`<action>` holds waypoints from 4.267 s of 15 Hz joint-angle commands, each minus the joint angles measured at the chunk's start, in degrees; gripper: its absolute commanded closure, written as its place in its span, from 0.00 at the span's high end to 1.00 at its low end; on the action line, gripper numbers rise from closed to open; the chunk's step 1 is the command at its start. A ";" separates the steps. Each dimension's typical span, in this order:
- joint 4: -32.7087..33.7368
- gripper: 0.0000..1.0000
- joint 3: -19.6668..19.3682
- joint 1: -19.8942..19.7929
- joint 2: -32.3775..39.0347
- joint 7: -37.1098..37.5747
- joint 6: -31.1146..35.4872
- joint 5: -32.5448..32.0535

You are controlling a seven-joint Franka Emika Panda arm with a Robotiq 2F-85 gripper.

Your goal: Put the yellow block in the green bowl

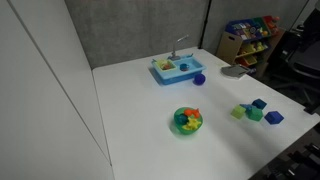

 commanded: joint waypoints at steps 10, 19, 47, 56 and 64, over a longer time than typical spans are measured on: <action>2.96 1.00 -0.39 2.01 3.31 -0.49 -1.31 1.84; 12.04 1.00 -0.59 6.45 15.81 -5.58 -3.86 11.14; 24.60 1.00 -1.29 4.35 46.43 -10.54 -3.78 9.81; 20.56 1.00 -0.03 2.38 47.55 -17.97 6.56 9.31; 20.03 1.00 2.22 0.21 52.19 -24.71 15.33 8.88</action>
